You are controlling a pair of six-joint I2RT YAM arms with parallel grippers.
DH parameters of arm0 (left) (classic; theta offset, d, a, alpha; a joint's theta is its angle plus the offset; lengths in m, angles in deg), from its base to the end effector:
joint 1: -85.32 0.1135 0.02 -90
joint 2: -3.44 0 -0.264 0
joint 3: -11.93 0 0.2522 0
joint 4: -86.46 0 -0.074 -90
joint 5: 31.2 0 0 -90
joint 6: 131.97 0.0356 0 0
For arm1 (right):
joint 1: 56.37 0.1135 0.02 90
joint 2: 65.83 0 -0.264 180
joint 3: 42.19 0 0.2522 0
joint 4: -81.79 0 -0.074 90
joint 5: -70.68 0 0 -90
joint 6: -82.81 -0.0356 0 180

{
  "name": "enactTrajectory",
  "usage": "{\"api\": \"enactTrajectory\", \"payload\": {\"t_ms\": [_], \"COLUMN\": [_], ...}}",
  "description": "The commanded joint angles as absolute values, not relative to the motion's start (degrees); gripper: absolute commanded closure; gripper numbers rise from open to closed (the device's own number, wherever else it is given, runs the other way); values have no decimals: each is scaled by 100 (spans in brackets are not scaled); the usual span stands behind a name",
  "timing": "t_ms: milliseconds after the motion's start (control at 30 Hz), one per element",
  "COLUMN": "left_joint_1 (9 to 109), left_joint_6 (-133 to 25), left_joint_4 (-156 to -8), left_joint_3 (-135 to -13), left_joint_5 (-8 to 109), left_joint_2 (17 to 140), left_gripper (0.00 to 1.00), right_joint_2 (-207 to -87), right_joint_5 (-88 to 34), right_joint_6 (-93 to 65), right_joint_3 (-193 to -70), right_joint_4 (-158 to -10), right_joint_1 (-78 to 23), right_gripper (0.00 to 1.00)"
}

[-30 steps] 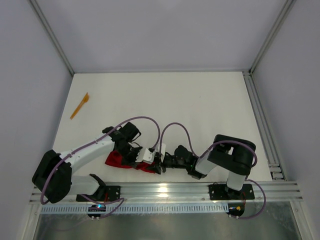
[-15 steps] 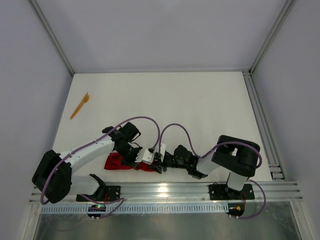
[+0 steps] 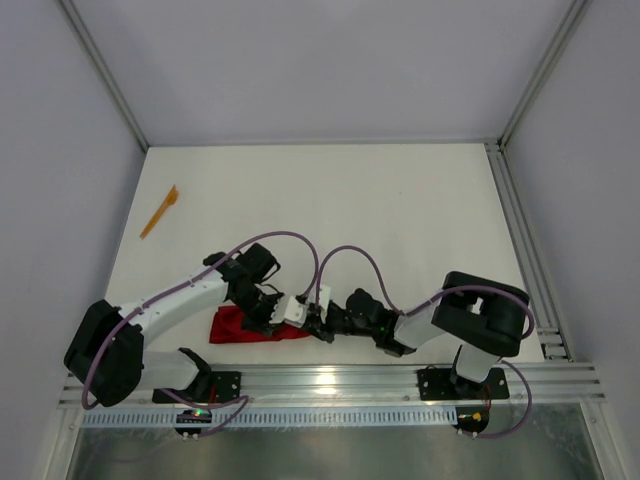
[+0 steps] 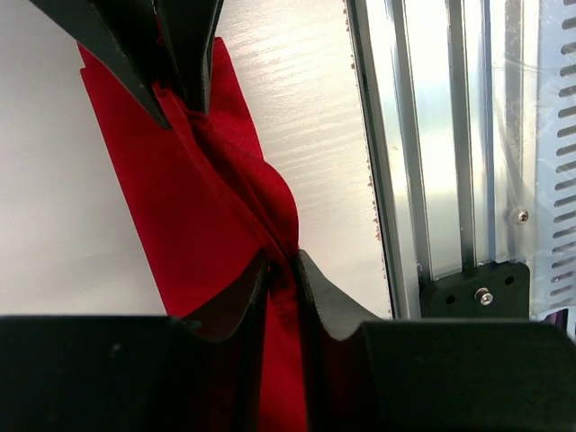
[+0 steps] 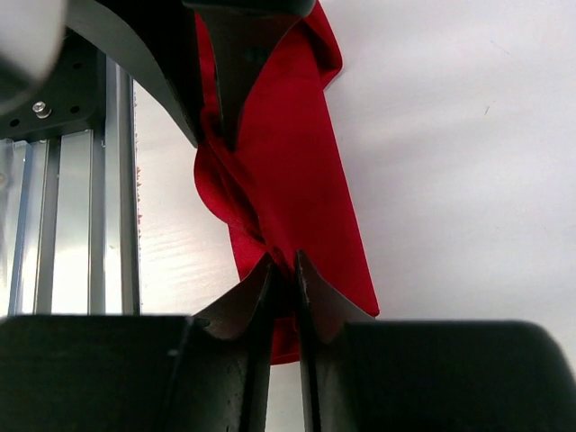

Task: Fold the napkin into a case and place the utensils inside
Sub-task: Smooth out the smaller rectangle-folded napkin.

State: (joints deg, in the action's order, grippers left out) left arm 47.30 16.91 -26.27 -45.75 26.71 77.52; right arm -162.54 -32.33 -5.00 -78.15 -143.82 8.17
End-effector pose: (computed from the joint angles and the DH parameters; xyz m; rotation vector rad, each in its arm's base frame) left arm 0.1467 -0.1387 0.1926 2.1501 1.8454 -0.7730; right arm 0.1127 0.2553 0.1273 -1.2042 1.5219 0.9546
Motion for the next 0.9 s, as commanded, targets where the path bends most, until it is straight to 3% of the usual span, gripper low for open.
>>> {"api": "enactTrajectory", "payload": {"t_ms": [0, 200, 300, 367, 600, 767, 867], "left_joint_1": [4665, 4665, 4674, 4665, 4648, 4595, 4560], "left_joint_6": [1631, 1236, 911, 508, -126, -496, -593], "left_joint_4": [-2994, -3249, -3451, -3574, -4311, -4690, -4814], "left_joint_3": [-4657, -4587, -4587, -4613, -4482, -4464, -4437], "left_joint_5": [2400, 2453, 2365, 2277, 2321, 2654, 2804], "left_joint_2": [7718, 7736, 7666, 7630, 7710, 7489, 7612], "left_gripper": [80, 76, 66, 52, 38, 38, 58], "right_joint_2": [-16427, -16603, -16559, -16533, -16489, -16401, -16410], "right_joint_5": [-3215, -3355, -3329, -3320, -3180, -3162, -3127], "right_joint_6": [-614, -710, -825, -825, -1062, -1036, -983], "right_joint_3": [-8056, -8126, -8161, -8135, -8056, -8065, -8030], "right_joint_4": [-14210, -14535, -14518, -14535, -14790, -14747, -14720], "right_joint_1": [859, 859, 867, 867, 867, 867, 850], "right_gripper": [83, 91, 91, 92, 93, 93, 91]}}
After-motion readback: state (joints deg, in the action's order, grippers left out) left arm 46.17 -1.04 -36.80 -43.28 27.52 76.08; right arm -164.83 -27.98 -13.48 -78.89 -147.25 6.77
